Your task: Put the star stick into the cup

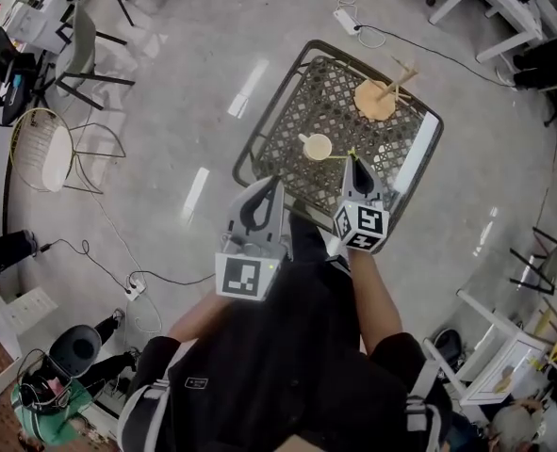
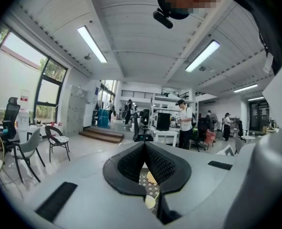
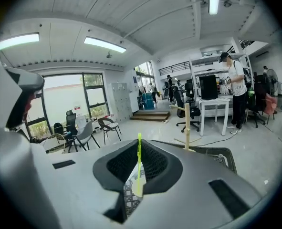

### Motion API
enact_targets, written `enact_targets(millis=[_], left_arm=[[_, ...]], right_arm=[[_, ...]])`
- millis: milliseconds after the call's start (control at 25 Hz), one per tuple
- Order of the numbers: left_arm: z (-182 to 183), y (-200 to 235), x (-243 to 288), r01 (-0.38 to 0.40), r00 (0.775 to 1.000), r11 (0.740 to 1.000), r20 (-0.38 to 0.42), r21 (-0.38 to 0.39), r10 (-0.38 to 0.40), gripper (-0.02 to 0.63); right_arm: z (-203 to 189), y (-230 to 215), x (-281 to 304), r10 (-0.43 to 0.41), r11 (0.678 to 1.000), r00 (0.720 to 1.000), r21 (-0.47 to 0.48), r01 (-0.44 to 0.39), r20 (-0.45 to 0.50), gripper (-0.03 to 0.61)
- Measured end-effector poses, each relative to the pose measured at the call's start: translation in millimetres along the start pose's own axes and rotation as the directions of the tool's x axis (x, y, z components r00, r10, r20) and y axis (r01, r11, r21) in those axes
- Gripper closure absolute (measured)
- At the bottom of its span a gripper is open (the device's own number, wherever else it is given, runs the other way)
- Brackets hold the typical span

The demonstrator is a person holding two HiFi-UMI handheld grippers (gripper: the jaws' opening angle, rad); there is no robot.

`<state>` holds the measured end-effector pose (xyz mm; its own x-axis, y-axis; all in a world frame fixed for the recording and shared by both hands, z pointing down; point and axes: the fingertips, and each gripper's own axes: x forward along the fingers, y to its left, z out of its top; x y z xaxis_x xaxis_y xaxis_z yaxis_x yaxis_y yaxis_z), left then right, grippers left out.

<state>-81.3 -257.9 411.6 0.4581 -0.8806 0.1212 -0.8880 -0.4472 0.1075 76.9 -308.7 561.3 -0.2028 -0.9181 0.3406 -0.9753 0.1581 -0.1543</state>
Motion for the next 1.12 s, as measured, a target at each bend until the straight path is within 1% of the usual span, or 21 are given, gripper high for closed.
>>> enact_targets(millis=[200, 400, 560, 800, 1120], left_arm=[[-4.5, 3.8, 7.4, -0.001, 1.000, 1.000, 0.001, -0.005, 0.001, 0.598], [-11.1, 5.9, 11.4, 0.002, 1.000, 1.000, -0.016, -0.013, -0.002, 0.598], [-10.2, 3.3, 16.1, 0.012, 1.000, 1.000, -0.016, -0.011, -0.012, 0.598], [-12.3, 4.3, 21.9, 0.007, 1.000, 1.000, -0.026, -0.020, -0.007, 0.598], [-14.3, 7.1, 25.4, -0.001, 0.999, 1.000, -0.035, -0.028, 0.000, 0.598]], right_arm=[[-26.1, -4.5, 22.5, -0.006, 1.000, 0.999, 0.011, 0.007, -0.043, 0.557], [-40.9, -4.7, 35.1, -0.008, 1.000, 0.997, 0.006, 0.008, -0.075, 0.557], [-54.2, -7.1, 43.2, -0.008, 1.000, 0.994, 0.018, 0.010, -0.110, 0.557], [-67.3, -14.7, 55.0, -0.007, 0.999, 0.989, 0.034, 0.012, -0.150, 0.557], [-85.0, -28.6, 71.9, -0.001, 0.995, 0.981, 0.094, 0.019, -0.196, 0.557]])
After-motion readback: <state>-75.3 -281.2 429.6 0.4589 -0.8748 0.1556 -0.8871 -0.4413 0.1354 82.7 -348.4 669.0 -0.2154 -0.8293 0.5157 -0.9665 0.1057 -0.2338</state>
